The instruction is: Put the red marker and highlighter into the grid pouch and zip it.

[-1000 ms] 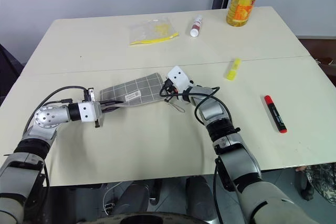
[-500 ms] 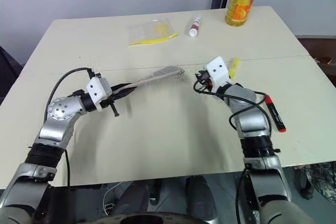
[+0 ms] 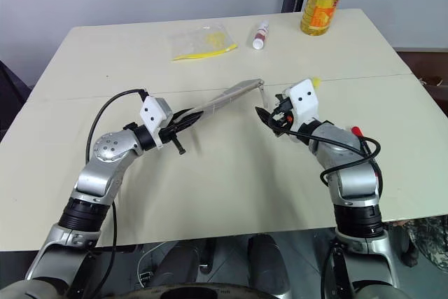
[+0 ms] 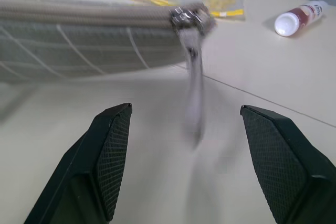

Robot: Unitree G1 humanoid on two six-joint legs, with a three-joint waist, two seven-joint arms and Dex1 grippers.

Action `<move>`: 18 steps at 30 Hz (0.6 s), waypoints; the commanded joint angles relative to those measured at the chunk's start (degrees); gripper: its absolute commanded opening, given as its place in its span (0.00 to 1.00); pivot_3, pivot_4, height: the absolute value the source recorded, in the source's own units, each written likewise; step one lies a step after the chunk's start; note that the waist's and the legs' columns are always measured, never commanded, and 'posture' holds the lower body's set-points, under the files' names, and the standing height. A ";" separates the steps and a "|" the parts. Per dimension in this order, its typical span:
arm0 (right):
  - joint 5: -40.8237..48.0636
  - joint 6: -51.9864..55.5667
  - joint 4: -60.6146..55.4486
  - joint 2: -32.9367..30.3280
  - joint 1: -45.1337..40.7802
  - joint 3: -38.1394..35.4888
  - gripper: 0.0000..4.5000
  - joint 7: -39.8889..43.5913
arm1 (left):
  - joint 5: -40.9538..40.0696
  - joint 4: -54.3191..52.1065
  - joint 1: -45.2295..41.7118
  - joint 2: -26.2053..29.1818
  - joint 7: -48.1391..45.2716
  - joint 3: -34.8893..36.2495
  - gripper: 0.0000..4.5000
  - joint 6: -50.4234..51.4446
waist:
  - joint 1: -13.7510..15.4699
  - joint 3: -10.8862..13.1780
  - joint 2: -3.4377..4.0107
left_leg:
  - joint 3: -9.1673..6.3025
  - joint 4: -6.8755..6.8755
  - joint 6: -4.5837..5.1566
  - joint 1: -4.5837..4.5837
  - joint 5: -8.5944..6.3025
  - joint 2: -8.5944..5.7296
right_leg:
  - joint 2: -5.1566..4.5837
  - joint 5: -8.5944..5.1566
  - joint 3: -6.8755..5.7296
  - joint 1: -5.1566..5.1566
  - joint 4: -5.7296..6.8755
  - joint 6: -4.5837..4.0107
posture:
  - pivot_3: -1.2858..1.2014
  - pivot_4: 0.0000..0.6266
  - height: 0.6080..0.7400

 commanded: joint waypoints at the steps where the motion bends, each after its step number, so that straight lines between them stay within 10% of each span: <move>1: -0.69 -1.05 0.75 0.95 -3.05 0.27 0.76 -2.85 | -0.37 -3.22 0.27 -0.28 0.01 0.26 0.00 0.41 | 0.03 0.00 0.00 | 0.00 0.00 0.00 0.00 0.00 0.00 | 0.00 0.00 0.00 0.00 0.00 0.00 | 0.52 0.24 1.00; 6: -0.46 -1.72 2.41 1.58 -4.08 0.74 0.71 -3.97 | -0.10 -4.63 1.25 -0.08 -0.17 0.00 0.00 0.68 | 0.14 0.00 0.00 | 0.00 0.00 0.00 -0.01 0.00 -0.01 | -0.01 0.00 0.00 0.00 -0.03 -0.01 | 0.52 0.24 1.00; 13: -0.53 -0.35 0.72 0.59 -3.39 2.38 0.02 -3.35 | 1.03 -5.26 1.36 -0.30 0.94 -0.65 0.00 1.95 | 0.08 0.00 0.00 | 0.00 0.00 0.01 -0.01 -0.01 -0.01 | 0.00 0.00 0.00 0.00 -0.02 -0.01 | 0.52 0.24 1.00; 18: -1.71 1.48 -2.44 -1.37 -3.26 5.92 0.01 -2.50 | 3.52 -5.48 1.01 -1.00 2.75 -2.25 0.00 3.27 | 0.09 0.00 0.00 | 0.00 0.00 0.01 -0.01 -0.01 -0.01 | -0.01 0.00 0.00 0.00 -0.03 -0.01 | 0.52 0.24 1.00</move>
